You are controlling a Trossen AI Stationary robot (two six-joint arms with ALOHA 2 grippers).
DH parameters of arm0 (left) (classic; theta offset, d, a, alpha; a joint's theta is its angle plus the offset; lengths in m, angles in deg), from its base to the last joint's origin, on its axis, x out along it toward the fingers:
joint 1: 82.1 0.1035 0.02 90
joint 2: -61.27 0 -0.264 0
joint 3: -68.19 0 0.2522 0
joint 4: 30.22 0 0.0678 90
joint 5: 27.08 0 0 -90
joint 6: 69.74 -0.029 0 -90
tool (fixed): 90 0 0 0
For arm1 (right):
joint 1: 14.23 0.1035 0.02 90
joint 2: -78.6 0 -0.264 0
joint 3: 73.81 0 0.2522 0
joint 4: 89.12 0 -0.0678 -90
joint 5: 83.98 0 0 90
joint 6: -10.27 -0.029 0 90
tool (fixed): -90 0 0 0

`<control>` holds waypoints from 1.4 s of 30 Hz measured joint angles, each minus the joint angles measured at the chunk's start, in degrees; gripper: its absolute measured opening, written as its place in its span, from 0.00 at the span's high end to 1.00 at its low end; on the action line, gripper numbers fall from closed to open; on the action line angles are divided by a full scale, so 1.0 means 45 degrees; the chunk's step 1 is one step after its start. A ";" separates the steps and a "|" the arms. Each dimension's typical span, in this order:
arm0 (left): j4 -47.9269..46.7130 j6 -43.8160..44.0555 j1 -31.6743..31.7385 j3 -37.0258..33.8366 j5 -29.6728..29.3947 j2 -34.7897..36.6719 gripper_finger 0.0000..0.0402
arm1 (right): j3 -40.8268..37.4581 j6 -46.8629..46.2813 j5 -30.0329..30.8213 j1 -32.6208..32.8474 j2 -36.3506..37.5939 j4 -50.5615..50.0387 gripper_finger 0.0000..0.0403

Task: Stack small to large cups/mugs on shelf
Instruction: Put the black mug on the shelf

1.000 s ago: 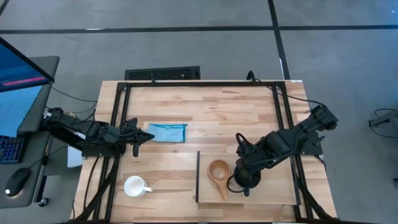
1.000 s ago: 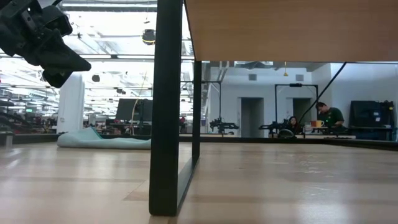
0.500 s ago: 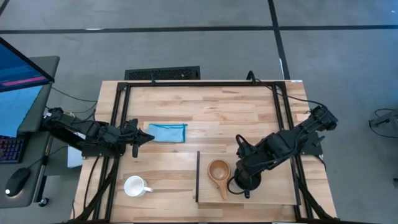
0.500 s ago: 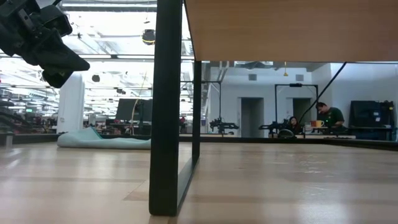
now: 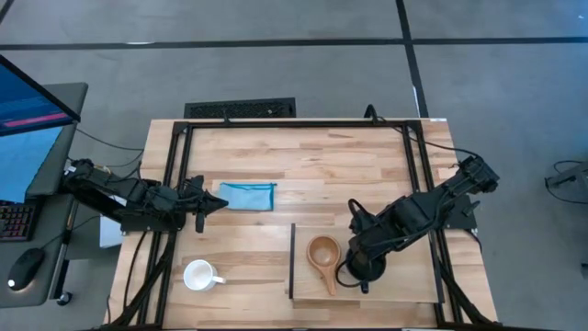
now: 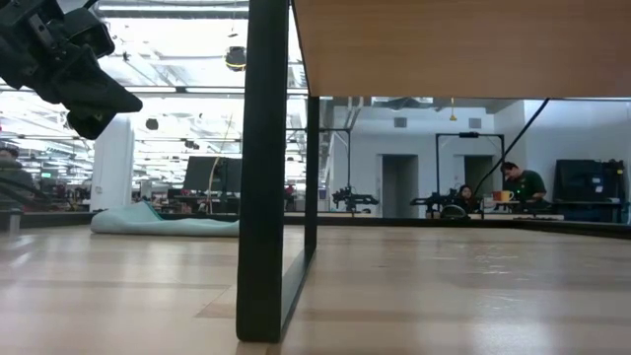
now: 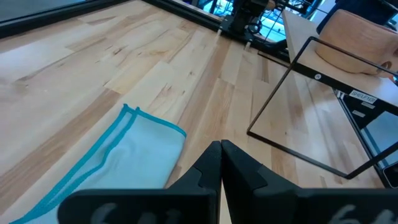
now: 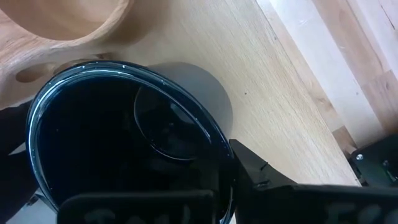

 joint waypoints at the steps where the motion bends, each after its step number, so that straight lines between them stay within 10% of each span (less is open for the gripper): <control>1: 0.0000 0.0000 0.0003 0.0000 0.0003 0.0001 1.00 | 0.0000 -0.0004 0.0000 0.0000 0.0000 0.0000 0.93; 42: 0.0000 0.0089 0.0001 0.0000 -0.0015 0.0002 1.00 | -0.0010 0.0576 -0.0379 -0.0083 -0.0510 0.0000 0.81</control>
